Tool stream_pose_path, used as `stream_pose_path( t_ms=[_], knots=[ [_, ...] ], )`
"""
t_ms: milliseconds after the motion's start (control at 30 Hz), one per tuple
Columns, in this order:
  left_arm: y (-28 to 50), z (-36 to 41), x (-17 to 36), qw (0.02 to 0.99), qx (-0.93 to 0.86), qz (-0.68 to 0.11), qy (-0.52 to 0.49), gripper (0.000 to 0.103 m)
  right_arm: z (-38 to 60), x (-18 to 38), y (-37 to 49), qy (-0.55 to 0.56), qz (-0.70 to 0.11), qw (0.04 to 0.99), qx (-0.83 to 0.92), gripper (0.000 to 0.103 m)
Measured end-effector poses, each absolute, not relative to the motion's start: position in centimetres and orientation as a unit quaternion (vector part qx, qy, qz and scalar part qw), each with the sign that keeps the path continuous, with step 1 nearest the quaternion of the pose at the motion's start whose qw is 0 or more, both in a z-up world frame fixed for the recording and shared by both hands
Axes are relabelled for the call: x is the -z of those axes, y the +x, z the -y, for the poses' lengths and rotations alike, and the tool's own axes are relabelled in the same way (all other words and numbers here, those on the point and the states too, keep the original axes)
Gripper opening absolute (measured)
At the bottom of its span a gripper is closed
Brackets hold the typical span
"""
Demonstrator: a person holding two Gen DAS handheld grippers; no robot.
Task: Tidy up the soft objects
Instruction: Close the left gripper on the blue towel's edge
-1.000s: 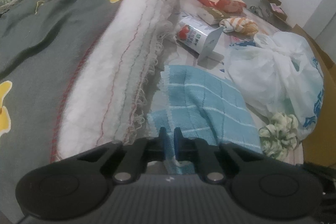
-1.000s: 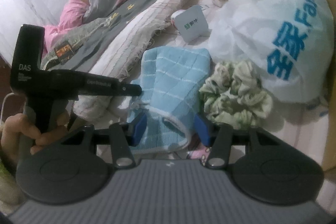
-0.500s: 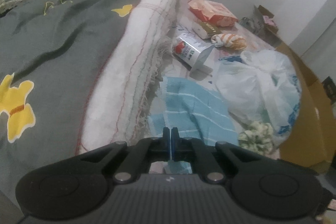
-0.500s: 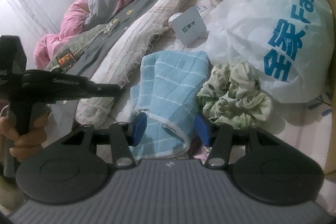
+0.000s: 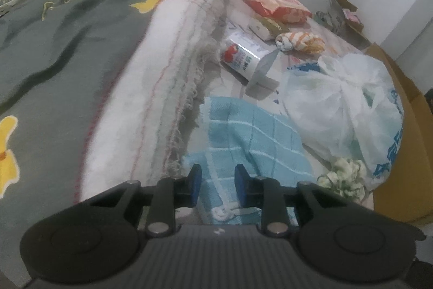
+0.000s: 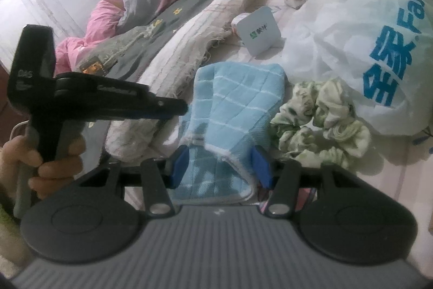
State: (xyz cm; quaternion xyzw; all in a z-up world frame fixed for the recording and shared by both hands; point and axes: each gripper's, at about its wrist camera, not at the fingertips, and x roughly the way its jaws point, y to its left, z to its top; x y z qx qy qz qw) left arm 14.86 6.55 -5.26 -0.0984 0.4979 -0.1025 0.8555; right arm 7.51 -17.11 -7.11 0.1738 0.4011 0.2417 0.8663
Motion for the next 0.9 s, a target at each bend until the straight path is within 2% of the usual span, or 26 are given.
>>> stream_pose_path(
  t_ms=[200, 300, 367, 467, 900],
  knots=[
    [15.5, -5.6, 6.6, 0.846, 0.101, -0.516, -0.094, 0.026, 17.5, 7.7, 7.9, 0.186, -0.405, 0.861, -0.245, 0.052],
    [15.6, -5.2, 6.8, 0.848, 0.095, -0.514, -0.083, 0.019, 17.5, 8.0, 8.0, 0.191, -0.408, 0.858, -0.247, 0.052],
    [15.8, -5.3, 6.9, 0.849, 0.089, -0.514, -0.082, 0.010, 17.5, 8.2, 8.0, 0.194, -0.409, 0.857, -0.248, 0.052],
    [15.9, -5.5, 6.9, 0.850, 0.086, -0.512, -0.090, 0.006, 17.6, 8.3, 8.0, 0.197, -0.409, 0.856, -0.248, 0.052],
    [13.3, -8.1, 2.5, 0.825, 0.166, -0.506, -0.188, 0.004, 18.8, 8.0, 7.2, 0.211, -0.406, 0.858, -0.236, 0.052]
  ],
)
